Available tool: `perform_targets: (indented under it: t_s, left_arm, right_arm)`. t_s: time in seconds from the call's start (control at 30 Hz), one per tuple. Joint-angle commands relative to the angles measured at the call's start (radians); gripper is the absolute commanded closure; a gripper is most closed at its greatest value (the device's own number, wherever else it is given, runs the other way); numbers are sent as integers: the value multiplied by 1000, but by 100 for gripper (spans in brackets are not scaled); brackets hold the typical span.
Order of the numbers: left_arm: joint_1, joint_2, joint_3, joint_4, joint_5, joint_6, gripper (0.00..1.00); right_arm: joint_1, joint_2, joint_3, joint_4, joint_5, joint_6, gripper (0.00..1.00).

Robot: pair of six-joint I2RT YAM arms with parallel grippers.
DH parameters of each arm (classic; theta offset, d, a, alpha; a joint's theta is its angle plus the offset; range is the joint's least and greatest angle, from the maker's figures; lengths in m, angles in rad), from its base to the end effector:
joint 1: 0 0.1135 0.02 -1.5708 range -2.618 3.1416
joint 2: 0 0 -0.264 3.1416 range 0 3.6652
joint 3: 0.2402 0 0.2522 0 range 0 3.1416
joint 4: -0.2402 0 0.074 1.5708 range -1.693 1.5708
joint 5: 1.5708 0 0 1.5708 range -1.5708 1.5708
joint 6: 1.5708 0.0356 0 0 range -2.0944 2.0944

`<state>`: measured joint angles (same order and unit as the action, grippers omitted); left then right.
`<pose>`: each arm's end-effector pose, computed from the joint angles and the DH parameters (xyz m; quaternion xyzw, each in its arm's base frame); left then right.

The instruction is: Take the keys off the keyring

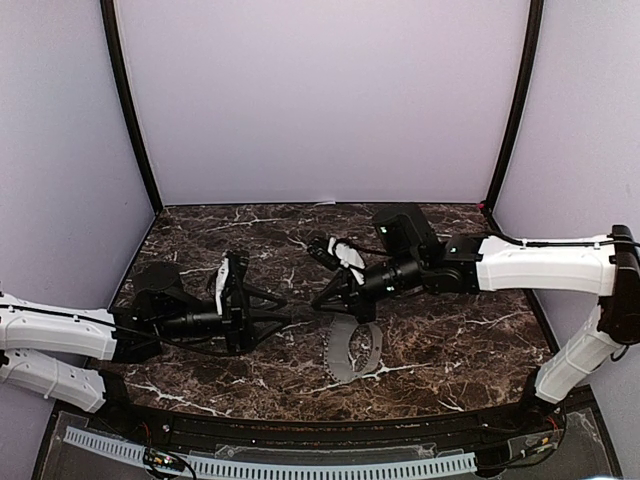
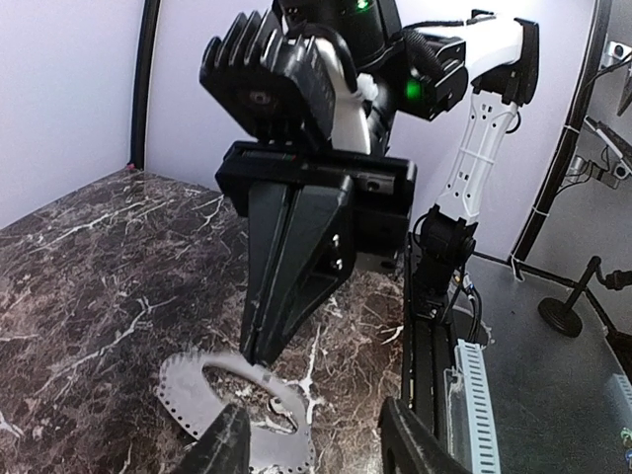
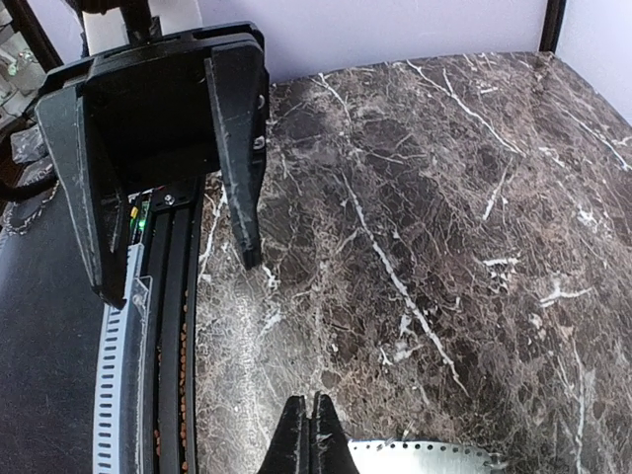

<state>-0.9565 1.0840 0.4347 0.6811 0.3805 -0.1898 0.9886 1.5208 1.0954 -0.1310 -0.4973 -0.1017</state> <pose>0.1246 -0.1996 0.2499 0.3815 0.5828 -0.4930 0.5212 0.1750 0.2967 0.2751 -0.5415 0.6624 0.3963 0.3330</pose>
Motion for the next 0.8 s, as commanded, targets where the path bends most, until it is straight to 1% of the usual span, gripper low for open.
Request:
perform_targets:
  t_s: [0.0, 0.1, 0.17, 0.2, 0.27, 0.33, 0.43, 0.5, 0.6, 0.67, 0.77]
  left_arm:
    - [9, 43, -47, 10, -33, -15, 52]
    - [9, 105, -47, 36, -44, -38, 50]
    - [7, 152, -29, 27, -56, -49, 47]
    - [7, 177, -14, 14, -72, -51, 46]
    - [7, 232, 15, -10, -113, -74, 45]
    - [6, 285, 42, -1, -123, -108, 44]
    - [4, 368, 73, 40, -123, -164, 44]
    - [2, 431, 107, 40, -140, -209, 44]
    - [1, 544, 166, 25, -155, -272, 43]
    - [1, 600, 212, 2, -150, -306, 43]
    - [-2, 660, 264, -7, -127, -327, 44]
  right_arm:
    - [12, 3, 6, -112, 97, 3, 100]
    - [-1, -23, -46, -49, 166, 99, 100]
    - [-26, -49, -91, -2, 215, 176, 100]
    - [-42, -66, -122, 31, 237, 221, 98]
    - [-75, -107, -198, 95, 266, 303, 86]
    - [-98, -138, -267, 131, 316, 374, 74]
    - [-132, -162, -337, 113, 404, 476, 62]
    - [-160, -180, -390, 120, 401, 545, 58]
    - [-177, -207, -487, 210, 365, 619, 51]
    - [-177, -197, -520, 247, 370, 637, 50]
    - [-177, -152, -521, 276, 381, 637, 49]
